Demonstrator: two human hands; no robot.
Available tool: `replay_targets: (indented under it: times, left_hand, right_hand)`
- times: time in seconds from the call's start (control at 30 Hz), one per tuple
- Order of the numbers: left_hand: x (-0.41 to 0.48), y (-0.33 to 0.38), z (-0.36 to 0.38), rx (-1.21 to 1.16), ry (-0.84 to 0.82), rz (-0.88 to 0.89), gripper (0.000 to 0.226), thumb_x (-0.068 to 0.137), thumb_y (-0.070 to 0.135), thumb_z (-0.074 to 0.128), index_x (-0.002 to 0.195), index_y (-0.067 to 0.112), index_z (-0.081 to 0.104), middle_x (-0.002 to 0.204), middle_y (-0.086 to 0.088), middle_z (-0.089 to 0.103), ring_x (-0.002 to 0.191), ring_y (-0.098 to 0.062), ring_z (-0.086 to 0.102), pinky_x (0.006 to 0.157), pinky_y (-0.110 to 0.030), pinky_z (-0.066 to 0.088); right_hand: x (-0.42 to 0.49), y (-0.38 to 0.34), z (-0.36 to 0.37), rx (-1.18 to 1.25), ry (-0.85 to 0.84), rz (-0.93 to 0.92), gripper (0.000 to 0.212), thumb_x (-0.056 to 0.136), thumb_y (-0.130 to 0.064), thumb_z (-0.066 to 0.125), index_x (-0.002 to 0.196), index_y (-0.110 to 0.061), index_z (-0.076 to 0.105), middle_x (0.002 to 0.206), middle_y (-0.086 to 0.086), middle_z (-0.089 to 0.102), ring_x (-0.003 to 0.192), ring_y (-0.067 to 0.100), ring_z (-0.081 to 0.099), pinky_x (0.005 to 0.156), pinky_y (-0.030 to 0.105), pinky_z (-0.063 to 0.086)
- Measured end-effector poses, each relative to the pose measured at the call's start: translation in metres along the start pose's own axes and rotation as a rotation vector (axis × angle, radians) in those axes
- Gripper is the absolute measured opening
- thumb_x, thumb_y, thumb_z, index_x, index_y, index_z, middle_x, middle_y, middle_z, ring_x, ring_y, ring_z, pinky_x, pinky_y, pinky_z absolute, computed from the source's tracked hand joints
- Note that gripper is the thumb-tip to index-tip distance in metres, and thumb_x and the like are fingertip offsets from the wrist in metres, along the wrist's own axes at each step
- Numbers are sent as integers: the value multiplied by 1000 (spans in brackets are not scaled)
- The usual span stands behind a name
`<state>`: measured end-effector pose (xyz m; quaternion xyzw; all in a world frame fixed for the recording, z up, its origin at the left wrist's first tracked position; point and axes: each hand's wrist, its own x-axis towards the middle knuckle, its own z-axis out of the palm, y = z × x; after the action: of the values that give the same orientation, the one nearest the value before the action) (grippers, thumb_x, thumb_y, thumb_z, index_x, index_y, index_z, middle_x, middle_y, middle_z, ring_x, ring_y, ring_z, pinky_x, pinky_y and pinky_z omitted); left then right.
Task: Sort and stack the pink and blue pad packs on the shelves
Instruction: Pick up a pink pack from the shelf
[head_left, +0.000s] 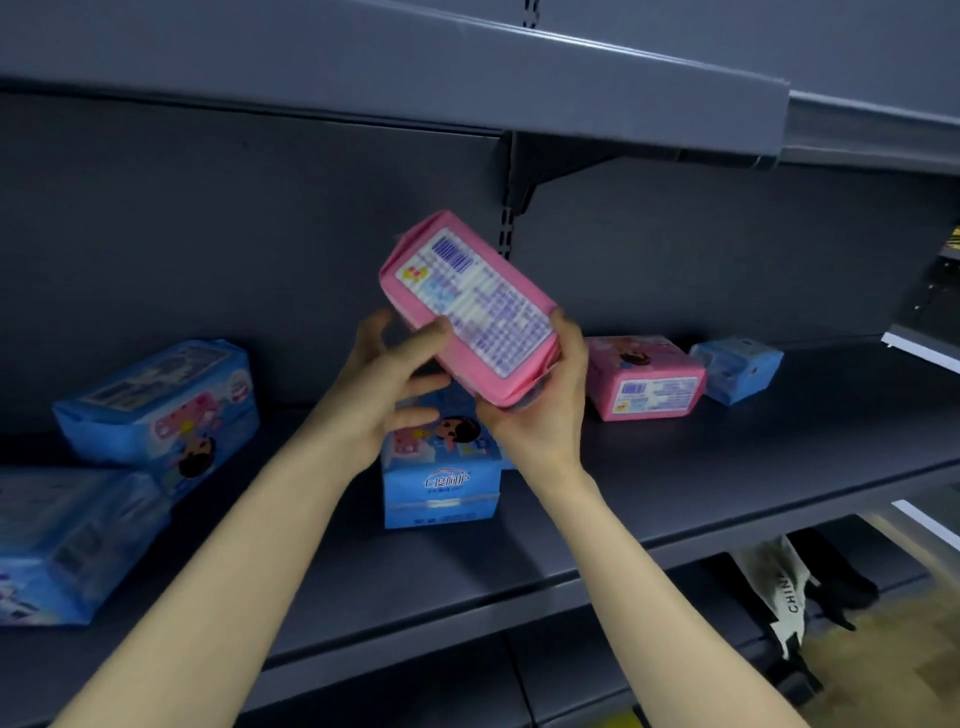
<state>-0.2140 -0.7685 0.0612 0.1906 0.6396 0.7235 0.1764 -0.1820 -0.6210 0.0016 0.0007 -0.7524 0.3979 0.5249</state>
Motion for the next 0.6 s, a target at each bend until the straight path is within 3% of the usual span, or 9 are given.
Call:
replay_targets:
  times: [0.1,0.17,0.23,0.37,0.43,0.5,0.6]
  left_hand:
    - [-9,-8,12,25,-31,35,89,60,38,83,132,27,31,116,3,62,101,-16,63,81,-36,53]
    - [-11,-15,18,61,5,107,78,69,19,80,128,25,30,111,5,61,97,-9,62,69,-20,54]
    - [-11,-20,19,63,33,178,82,64,11,81,127,20,30,107,2,59,91,-10,61,57,-13,49]
    - [-3,-26,6,-190,134,195,101,37,26,79,125,11,33,116,-12,57,90,-21,64,57,-29,55]
    - [2,-26,-3,-296,169,200,109,33,24,83,128,2,34,118,-17,57,89,-23,65,63,-33,57]
    - [3,-26,-9,-334,166,236,119,30,30,92,129,-7,37,107,-18,61,82,-21,67,62,-31,56]
    - [2,-29,-10,-369,140,266,110,41,30,91,131,-5,37,110,-17,60,90,-22,65,68,-28,54]
  right_hand:
    - [-5,-8,9,-110,56,-120,91,57,-2,81,127,-27,28,113,14,45,104,22,42,85,35,42]
    - [-8,-14,15,-168,64,-171,92,59,-3,78,130,-27,24,117,21,45,105,22,38,90,34,37]
    - [-9,-19,19,-213,62,-247,94,62,-7,73,133,-26,16,124,15,37,109,26,37,96,31,30]
    - [-10,-33,22,-186,-39,-256,83,63,-24,60,136,-20,21,124,2,31,112,24,34,98,35,31]
    - [-10,-35,22,-174,-71,-231,76,64,-32,55,133,-15,28,121,1,31,107,22,34,94,30,32]
    - [-13,-37,25,-155,-82,-229,68,65,-31,53,129,-15,35,118,1,32,103,22,34,92,18,26]
    - [-21,-45,30,-141,-109,-246,59,66,-25,52,124,-16,42,121,3,34,103,22,35,91,10,24]
